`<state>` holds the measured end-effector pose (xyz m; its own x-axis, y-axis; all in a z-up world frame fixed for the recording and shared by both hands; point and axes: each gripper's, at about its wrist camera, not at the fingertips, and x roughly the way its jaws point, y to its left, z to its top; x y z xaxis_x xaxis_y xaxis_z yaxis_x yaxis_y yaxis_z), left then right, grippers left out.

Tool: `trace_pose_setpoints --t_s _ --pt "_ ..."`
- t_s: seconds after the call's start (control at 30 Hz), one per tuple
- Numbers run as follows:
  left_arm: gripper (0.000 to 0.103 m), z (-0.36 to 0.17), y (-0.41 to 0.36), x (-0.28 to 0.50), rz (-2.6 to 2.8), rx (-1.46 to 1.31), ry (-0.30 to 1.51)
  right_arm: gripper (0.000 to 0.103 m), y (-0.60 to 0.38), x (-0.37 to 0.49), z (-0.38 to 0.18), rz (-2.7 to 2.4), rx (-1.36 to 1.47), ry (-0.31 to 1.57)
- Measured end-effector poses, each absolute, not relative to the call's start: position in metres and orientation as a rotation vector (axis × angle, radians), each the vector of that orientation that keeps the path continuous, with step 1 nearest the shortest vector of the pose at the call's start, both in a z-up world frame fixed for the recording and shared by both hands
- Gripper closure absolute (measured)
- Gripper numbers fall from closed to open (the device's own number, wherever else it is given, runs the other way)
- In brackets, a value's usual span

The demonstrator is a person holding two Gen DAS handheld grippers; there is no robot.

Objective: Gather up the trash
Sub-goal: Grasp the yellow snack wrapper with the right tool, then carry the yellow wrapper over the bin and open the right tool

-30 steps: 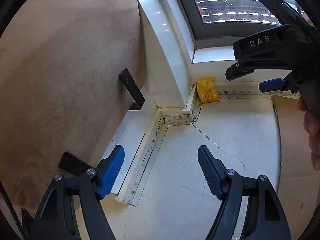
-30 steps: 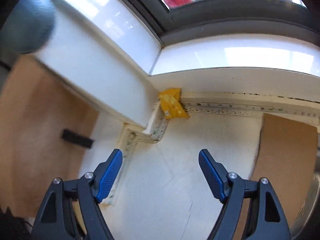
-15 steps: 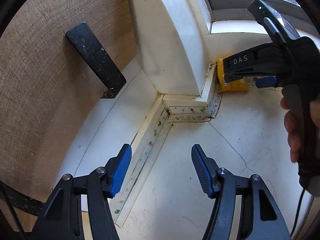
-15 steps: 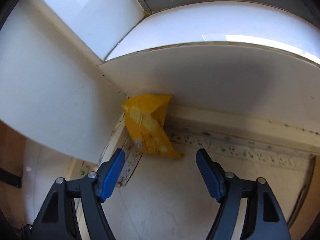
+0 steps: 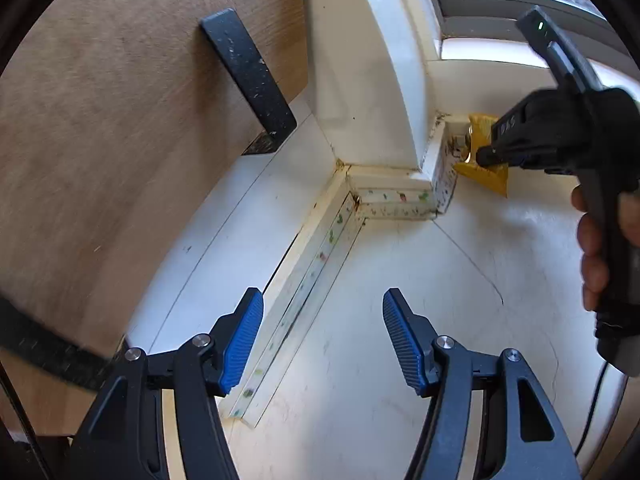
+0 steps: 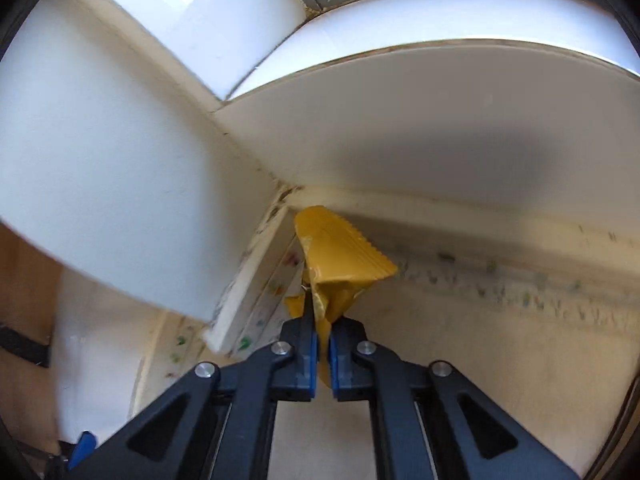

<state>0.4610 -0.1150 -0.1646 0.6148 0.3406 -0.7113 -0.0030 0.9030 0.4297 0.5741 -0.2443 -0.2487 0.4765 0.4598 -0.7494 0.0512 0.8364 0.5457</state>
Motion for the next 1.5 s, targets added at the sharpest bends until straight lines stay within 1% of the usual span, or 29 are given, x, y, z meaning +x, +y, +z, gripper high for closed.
trace_pose_setpoints --t_s 0.13,0.4,0.53,0.63,0.77,0.87,0.9,0.93,1.03,1.17,1.37,1.5 --pt "0.041 -0.154 -0.113 0.437 0.193 0.419 0.896 0.099 -0.24 0.533 -0.222 0.321 0.587 1.044" --pt "0.04 -0.101 -0.098 0.365 0.105 0.359 0.86 0.099 -0.219 0.41 -0.147 0.406 0.605 0.997" --pt "0.027 -0.082 -0.089 0.322 0.04 0.365 0.817 0.099 -0.215 0.346 -0.109 0.405 0.589 0.956" --pt "0.022 -0.071 -0.077 0.288 -0.011 0.367 0.773 0.099 -0.213 0.298 -0.089 0.367 0.565 0.939" --pt "0.018 -0.063 -0.057 0.246 -0.079 0.362 0.761 0.099 -0.198 0.229 -0.073 0.297 0.554 0.913" --pt "0.016 -0.06 -0.043 0.215 -0.134 0.349 0.756 0.099 -0.186 0.183 -0.066 0.243 0.552 0.892" --pt "0.014 -0.059 -0.039 0.205 -0.158 0.34 0.751 0.099 -0.18 0.168 -0.065 0.228 0.553 0.888" --pt "0.008 -0.058 -0.036 0.194 -0.176 0.332 0.743 0.099 -0.174 0.156 -0.065 0.212 0.553 0.887" --pt "0.001 -0.056 -0.027 0.161 -0.213 0.302 0.726 0.099 -0.156 0.117 -0.066 0.183 0.544 0.898" --pt "0.001 -0.068 -0.02 0.119 -0.251 0.291 0.742 0.099 -0.135 0.074 -0.069 0.155 0.509 0.918" --pt "0.001 -0.088 -0.013 0.09 -0.265 0.26 0.782 0.099 -0.12 0.03 -0.082 0.153 0.484 0.956" --pt "0.001 -0.109 -0.005 0.076 -0.248 0.254 0.824 0.099 -0.115 0.013 -0.102 0.174 0.446 1.001"
